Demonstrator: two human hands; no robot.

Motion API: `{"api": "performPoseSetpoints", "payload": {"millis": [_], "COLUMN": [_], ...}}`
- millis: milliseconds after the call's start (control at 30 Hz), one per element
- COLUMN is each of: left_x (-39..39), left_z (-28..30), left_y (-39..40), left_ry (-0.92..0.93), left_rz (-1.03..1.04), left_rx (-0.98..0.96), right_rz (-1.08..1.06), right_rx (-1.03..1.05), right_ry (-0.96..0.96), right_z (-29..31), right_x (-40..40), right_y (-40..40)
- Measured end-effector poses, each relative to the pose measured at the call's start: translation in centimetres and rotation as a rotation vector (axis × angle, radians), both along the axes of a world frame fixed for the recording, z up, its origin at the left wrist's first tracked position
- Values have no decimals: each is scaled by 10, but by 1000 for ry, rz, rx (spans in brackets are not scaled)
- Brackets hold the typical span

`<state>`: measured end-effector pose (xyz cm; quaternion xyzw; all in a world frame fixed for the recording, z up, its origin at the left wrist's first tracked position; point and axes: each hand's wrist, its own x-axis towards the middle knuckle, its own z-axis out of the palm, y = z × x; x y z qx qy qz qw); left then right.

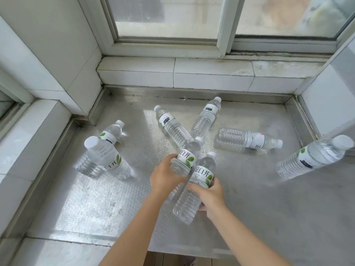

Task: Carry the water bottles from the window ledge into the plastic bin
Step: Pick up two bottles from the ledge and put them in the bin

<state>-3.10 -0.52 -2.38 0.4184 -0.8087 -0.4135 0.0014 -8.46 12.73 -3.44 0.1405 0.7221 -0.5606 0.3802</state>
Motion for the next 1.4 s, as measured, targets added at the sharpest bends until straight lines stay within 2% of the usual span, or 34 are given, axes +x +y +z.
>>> {"api": "performPoseSetpoints", "payload": {"millis": [200, 333, 633, 800, 1067, 1333, 1400], "left_x": [28, 36, 34, 42, 69, 70, 69], "left_z": [13, 30, 76, 102, 137, 159, 168], "left_y": [34, 72, 182, 250, 357, 420, 448], "left_ry": [224, 331, 445, 473, 515, 508, 472], "left_rz": [107, 81, -87, -161, -344, -616, -815], "left_rx": [128, 228, 335, 358, 450, 573, 622], "right_rz": [72, 127, 1, -85, -270, -575, -760], "right_rx": [-51, -21, -154, -138, -84, 24, 105], "right_ry": [146, 270, 399, 522, 680, 749, 769], "right_z": [16, 29, 69, 94, 138, 171, 176], "right_x": [3, 5, 20, 46, 108, 170, 200], "right_y": [60, 111, 240, 317, 423, 474, 496]}}
